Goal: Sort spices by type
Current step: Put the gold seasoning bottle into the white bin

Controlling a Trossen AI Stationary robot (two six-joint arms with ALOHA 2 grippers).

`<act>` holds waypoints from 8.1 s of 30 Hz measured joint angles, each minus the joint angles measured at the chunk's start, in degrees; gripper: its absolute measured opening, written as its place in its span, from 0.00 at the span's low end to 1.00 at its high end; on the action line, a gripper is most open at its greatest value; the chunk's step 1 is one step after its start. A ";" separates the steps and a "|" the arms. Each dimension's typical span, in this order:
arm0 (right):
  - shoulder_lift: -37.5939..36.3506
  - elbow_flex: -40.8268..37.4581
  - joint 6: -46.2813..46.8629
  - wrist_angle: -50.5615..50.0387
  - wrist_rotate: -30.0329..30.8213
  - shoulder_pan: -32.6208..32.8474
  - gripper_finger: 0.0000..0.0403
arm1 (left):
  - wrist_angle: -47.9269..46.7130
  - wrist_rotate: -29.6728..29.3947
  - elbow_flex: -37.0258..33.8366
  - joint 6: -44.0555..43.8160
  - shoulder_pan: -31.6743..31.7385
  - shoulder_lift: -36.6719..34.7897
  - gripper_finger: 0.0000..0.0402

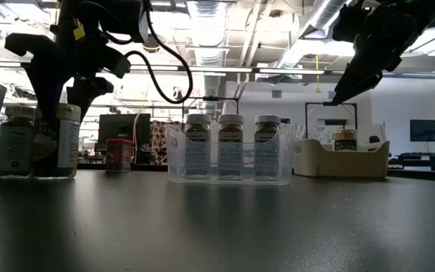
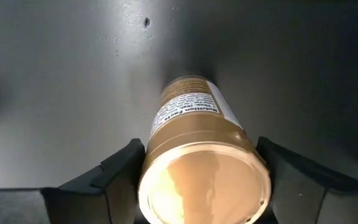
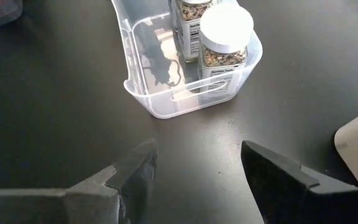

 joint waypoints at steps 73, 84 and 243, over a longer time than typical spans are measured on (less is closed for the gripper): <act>0.00 0.04 31.14 -18.75 -2.89 3.54 0.65 | -10.52 0.60 72.98 -25.30 -14.13 51.02 0.68; 0.00 0.04 26.76 -18.91 -2.89 3.54 0.65 | -9.86 2.60 73.09 -32.31 -13.55 54.62 0.71; 47.98 53.70 -10.05 -26.23 -10.04 8.96 0.74 | 61.45 -18.08 -22.06 -31.39 -23.76 -25.88 0.90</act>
